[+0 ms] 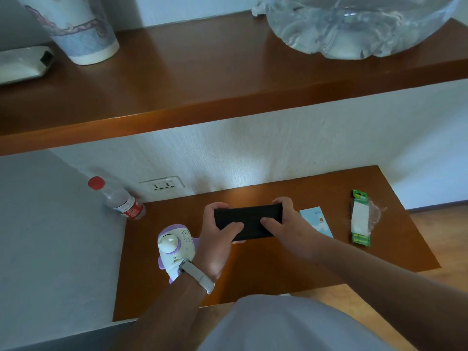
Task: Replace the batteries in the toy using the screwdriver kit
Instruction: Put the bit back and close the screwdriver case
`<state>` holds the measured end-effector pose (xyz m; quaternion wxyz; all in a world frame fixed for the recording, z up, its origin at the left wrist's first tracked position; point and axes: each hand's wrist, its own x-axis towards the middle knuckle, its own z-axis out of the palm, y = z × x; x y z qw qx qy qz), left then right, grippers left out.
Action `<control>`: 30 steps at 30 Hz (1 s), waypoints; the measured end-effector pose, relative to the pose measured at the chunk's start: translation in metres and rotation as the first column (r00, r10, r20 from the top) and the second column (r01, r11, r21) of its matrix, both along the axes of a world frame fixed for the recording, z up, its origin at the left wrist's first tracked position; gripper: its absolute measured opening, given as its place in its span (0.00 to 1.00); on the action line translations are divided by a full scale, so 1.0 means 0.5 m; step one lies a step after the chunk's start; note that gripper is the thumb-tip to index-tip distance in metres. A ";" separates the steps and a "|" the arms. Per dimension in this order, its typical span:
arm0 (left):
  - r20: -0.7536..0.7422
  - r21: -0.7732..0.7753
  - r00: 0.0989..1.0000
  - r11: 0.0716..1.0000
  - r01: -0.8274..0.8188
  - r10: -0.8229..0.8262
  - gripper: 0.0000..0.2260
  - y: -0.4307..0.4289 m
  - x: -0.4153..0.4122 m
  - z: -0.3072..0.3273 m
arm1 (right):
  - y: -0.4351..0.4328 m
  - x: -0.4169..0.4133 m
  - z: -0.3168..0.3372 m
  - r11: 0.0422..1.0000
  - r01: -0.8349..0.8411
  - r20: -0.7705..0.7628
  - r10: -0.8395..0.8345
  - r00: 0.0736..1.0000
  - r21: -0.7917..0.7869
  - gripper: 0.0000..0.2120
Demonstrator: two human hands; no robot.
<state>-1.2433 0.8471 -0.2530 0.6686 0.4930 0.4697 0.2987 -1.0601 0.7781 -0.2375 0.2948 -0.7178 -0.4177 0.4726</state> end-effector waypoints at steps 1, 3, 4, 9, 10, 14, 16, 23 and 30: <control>-0.007 -0.007 1.000 1.000 0.015 -0.015 0.22 -0.001 0.003 -0.001 | -0.004 0.001 -0.003 1.000 0.016 0.001 -0.016 1.000 -0.010 0.16; -0.012 -0.024 0.999 0.999 0.039 -0.039 0.22 -0.001 0.010 -0.001 | -0.014 0.004 -0.006 0.998 0.060 -0.022 -0.060 0.998 -0.007 0.13; -0.012 -0.034 0.999 0.998 0.045 -0.046 0.23 -0.001 0.013 0.000 | -0.021 0.007 -0.007 0.997 0.081 -0.033 -0.081 0.996 -0.004 0.13; 0.090 -0.097 0.995 0.994 0.040 -0.031 0.21 -0.004 0.026 0.006 | -0.054 0.010 -0.011 0.980 0.196 -0.065 -0.198 0.978 -0.027 0.09; 0.118 -0.125 0.993 0.992 0.018 -0.003 0.20 -0.004 0.030 0.008 | -0.059 0.011 -0.013 0.975 0.219 -0.078 -0.221 0.972 -0.033 0.08; 0.209 -0.222 0.973 0.974 -0.051 0.099 0.15 -0.006 0.055 0.012 | -0.072 0.014 -0.018 0.957 0.287 -0.164 -0.292 0.942 -0.050 0.07; 0.250 -0.224 0.965 0.974 -0.017 0.075 0.14 -0.012 0.065 0.012 | -0.083 0.012 -0.022 0.955 0.294 -0.169 -0.296 0.940 -0.038 0.07; 0.221 -0.191 0.966 0.966 0.175 -0.131 0.17 -0.058 0.077 -0.006 | -0.130 -0.019 -0.032 0.926 0.373 -0.239 -0.375 0.896 -0.053 0.08; 0.202 -0.224 0.948 0.931 0.288 -0.245 0.15 -0.093 0.078 -0.050 | -0.175 -0.054 -0.048 0.881 0.466 -0.191 -0.473 0.860 -0.082 0.10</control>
